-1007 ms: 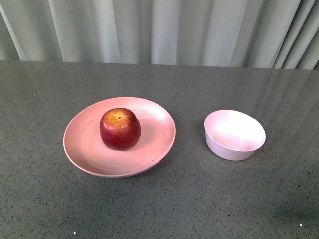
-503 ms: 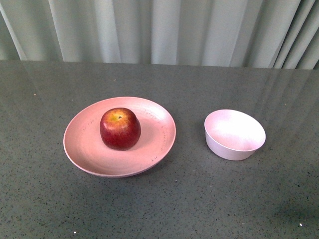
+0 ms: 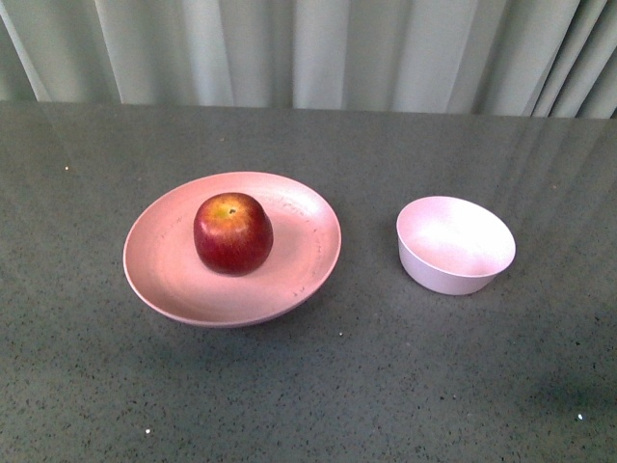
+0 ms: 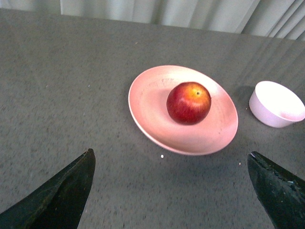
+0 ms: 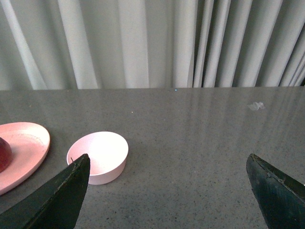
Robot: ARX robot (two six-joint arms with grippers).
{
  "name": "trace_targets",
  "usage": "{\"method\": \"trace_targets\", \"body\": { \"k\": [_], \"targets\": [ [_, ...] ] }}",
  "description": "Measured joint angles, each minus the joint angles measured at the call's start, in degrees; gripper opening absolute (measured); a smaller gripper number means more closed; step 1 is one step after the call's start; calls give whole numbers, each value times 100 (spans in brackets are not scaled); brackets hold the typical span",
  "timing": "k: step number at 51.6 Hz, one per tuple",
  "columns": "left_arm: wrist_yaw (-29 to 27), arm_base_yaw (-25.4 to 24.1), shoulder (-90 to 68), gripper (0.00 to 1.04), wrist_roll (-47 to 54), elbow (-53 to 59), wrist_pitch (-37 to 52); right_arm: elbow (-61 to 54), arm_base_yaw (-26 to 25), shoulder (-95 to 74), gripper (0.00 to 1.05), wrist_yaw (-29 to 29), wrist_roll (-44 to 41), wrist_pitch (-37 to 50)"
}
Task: Move apple from plate to bowl
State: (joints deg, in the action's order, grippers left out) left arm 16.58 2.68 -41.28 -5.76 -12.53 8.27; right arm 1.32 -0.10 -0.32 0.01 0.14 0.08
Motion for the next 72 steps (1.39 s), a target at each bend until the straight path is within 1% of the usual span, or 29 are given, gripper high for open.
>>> {"method": "trace_targets", "body": {
  "k": [4,10,19,30,37,51,65,72],
  "targets": [
    [-173,319,-1248,96,-61,-439,807,0,0,0,96,0,0,0],
    [-535,732,-2747,96,-76,-1040,1508,0,0,0,96,0,0,0],
    [-785,1366,-4199,96,-63,-1725,1821,0,-2,0,96,0,0,0],
    [-892,1788,-5302,96,-28,-2520,1906,0,0,0,96,0,0,0],
    [-931,1810,-5967,96,-7,-2990,1912,0,0,0,96,0,2,0],
    [-1025,1733,-6636,96,15,-3552,1904,0,0,0,96,0,2,0],
    [-1126,1567,-7119,96,15,-3904,1871,0,0,0,96,0,0,0],
    [-1082,1556,-7222,96,2,-3960,1888,0,0,0,96,0,0,0]
  ]
}}
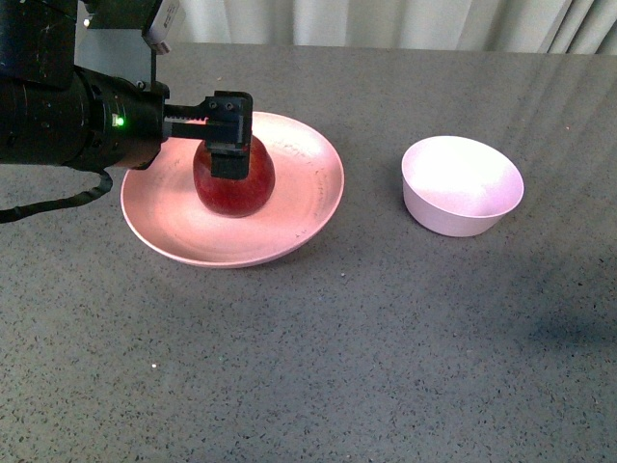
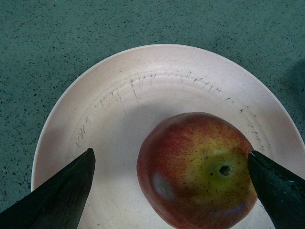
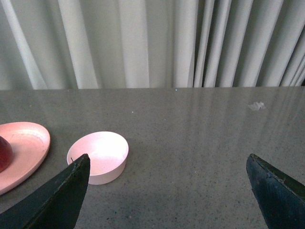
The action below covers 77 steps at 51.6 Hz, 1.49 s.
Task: Move apple from plate to bowl
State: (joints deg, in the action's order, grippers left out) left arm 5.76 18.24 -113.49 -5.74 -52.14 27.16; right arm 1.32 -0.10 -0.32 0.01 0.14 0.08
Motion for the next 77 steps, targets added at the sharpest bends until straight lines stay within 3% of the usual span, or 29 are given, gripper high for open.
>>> {"method": "trace_targets", "body": {
  "k": [33,43,53,67,77],
  "targets": [
    [212,212,-393,96,-11,-44,173,0,0,0,96,0,0,0],
    [243,214,-424,75,-90,-50,149,0,0,0,96,0,2,0],
    [420,256,-350,71,-463,-168,-109,0,0,0,96,0,2,0],
    [898,938,-247,71,-1373,-981,-627,0,0,0,96,0,0,0],
    [942,1438,-417,71,-1609,-1779,-946,0,0,0,96,0,0,0]
  ]
}}
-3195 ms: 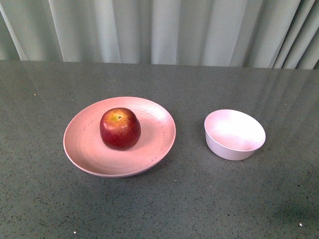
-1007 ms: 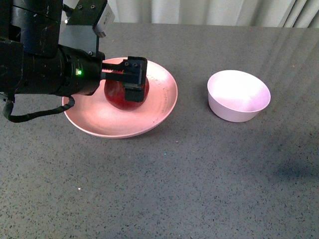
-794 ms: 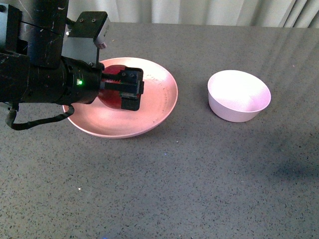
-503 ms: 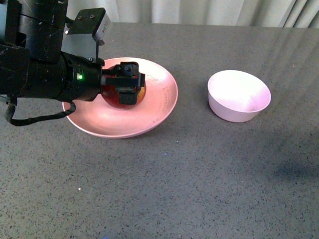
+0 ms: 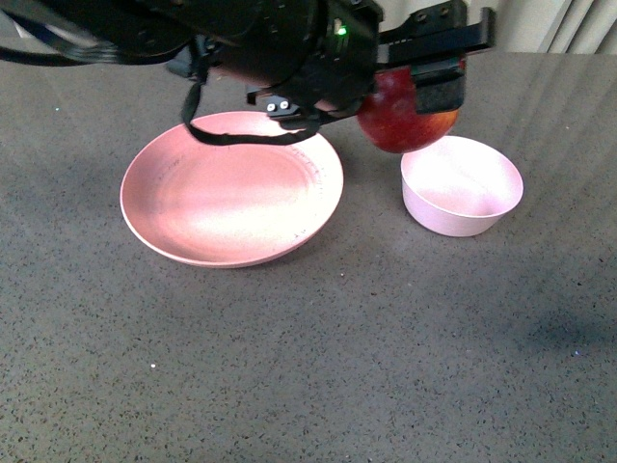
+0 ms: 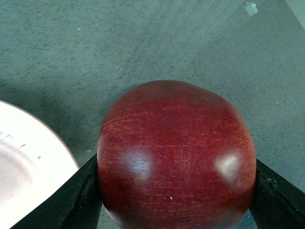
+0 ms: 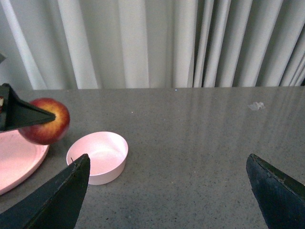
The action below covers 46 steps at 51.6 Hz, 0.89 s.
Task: Move apple from plate to bowl
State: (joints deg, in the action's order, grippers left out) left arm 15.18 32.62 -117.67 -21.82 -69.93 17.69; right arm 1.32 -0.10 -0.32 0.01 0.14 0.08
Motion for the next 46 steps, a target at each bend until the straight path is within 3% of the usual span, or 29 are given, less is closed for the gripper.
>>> {"method": "trace_targets", "body": {
  "k": [24,41,46],
  "targets": [
    [-9,662,-846,71,-142,-1147,-511,0,0,0,96,0,2,0],
    [7,697,-1169,71,-144,-1405,-710,0,0,0,96,0,0,0],
    [9,697,-1217,83,-157,-1495,-750,0,-2,0,96,0,0,0]
  ]
}}
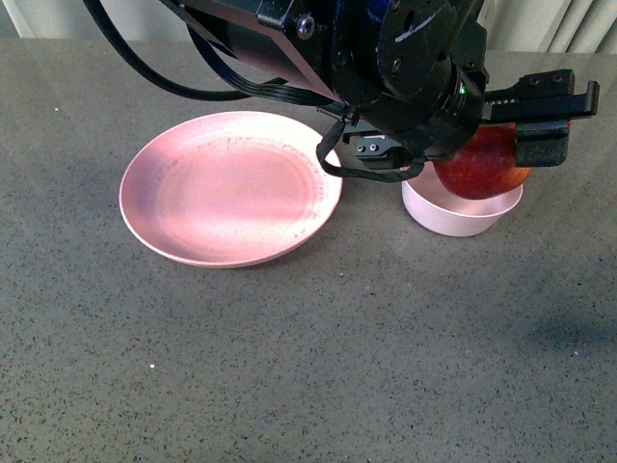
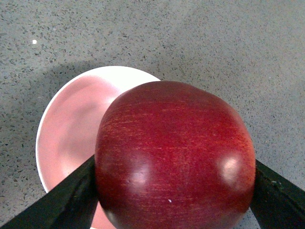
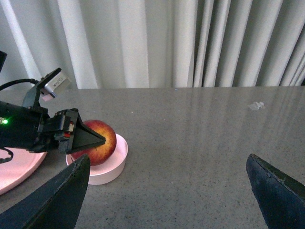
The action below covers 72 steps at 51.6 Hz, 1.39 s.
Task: Move apple from plate to bowl
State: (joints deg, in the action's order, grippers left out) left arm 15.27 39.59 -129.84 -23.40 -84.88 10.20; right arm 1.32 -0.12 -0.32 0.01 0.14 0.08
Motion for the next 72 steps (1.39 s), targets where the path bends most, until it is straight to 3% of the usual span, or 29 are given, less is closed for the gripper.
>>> {"method": "trace_targets", "body": {
  "k": [6,27,59,60,65,67,69,72],
  "targets": [
    [4,0,-26,98,4,-81,-11,0,2,0,96,0,0,0],
    [42,-96,-11,96,-57,-96,68,0,2,0,96,0,0,0],
    [-197,-1482,1580,96,-398,1646,1088,0,2,0,96,0,0,0],
    [-328,-1491,1596,95,-337,1714,1209,0,2,0,96,0,0,0],
    [-2479,-1539,1853,79,745,2605,3217,0,2,0,96,15,0,0],
    [-2970,-1602,2037,74,1043,2992,3757,0,2,0,96,13,0,0],
    [-3344,-1781,2441,65,1550,3624,4422,0,2,0,96,9,2,0],
    [-3368,-1987,2885,56,1797,4151,4800,0,2,0,96,-4,2,0]
  ]
}}
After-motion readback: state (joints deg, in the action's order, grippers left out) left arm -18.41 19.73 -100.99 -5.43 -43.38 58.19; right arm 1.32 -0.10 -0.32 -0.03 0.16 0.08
